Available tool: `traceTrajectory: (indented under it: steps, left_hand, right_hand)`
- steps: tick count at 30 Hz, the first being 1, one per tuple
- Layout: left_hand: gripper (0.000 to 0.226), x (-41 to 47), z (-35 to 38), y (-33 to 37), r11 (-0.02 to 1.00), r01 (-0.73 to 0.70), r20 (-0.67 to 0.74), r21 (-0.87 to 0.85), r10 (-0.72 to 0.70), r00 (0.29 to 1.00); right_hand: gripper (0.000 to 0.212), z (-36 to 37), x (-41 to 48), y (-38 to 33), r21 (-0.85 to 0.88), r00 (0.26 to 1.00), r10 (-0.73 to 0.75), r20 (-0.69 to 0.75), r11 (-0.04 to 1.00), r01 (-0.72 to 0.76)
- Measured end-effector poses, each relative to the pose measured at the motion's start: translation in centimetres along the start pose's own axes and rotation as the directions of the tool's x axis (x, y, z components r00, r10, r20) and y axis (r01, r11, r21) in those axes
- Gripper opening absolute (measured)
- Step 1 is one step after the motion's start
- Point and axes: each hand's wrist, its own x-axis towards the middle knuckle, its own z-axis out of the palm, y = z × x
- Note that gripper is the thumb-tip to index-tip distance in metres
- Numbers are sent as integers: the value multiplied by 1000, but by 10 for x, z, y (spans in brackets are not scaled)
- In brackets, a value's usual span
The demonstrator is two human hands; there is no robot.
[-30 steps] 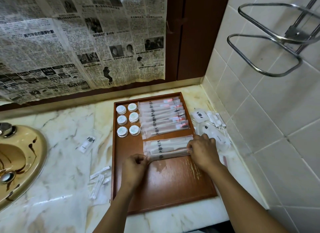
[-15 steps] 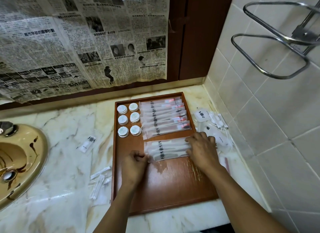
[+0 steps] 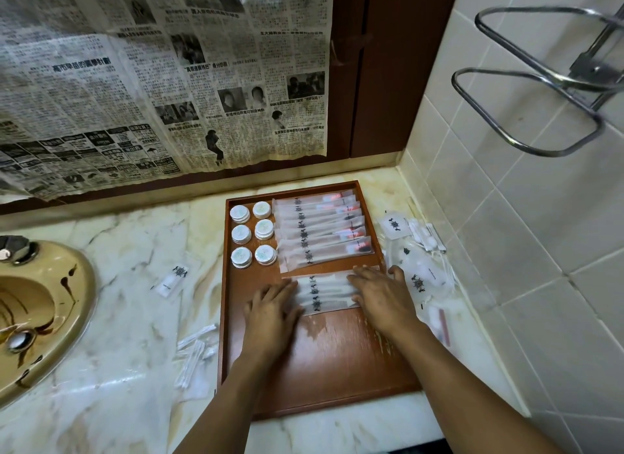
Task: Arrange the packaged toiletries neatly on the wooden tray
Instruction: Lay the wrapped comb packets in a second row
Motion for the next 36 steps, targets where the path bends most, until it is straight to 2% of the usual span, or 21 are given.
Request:
traceTrajectory:
  steps: [15, 19, 22, 25, 29, 30, 33, 36]
  left_hand:
    - [47, -4, 2, 0, 987, 75, -20, -145, -79, 997]
    - [50, -4, 2, -4, 938, 117, -28, -327, -134, 991]
    - [57, -8, 3, -15, 849, 82, -76, -522, -143, 987]
    - [61, -19, 1, -20, 727, 46, -83, -685, -140, 987]
    - [64, -29, -2, -23, 734, 51, -69, -677, -132, 989]
    - [64, -30, -2, -23, 744, 58, -60, -665, -130, 990]
    - [65, -29, -4, -22, 754, 69, -40, -653, -125, 991]
    - [65, -29, -7, -19, 768, 71, -41, -636, -125, 991]
  right_hand:
    - [34, 8, 0, 2, 60, 1000, 29, -12, 998, -28]
    - [38, 11, -2, 3, 78, 997, 39, -67, 996, -34]
    - [41, 11, -11, 10, 165, 951, 181, -250, 976, -142]
    - [46, 3, -21, 30, 187, 900, 305, -311, 948, -257]
    - [63, 0, -33, 65, 93, 925, 345, -159, 938, -334]
    - [62, 1, -36, 73, 51, 923, 358, -143, 934, -354]
    - [42, 0, -43, 92, -67, 908, 377, -184, 917, -394]
    - [36, -4, -45, 92, 11, 852, 449, -270, 886, -463]
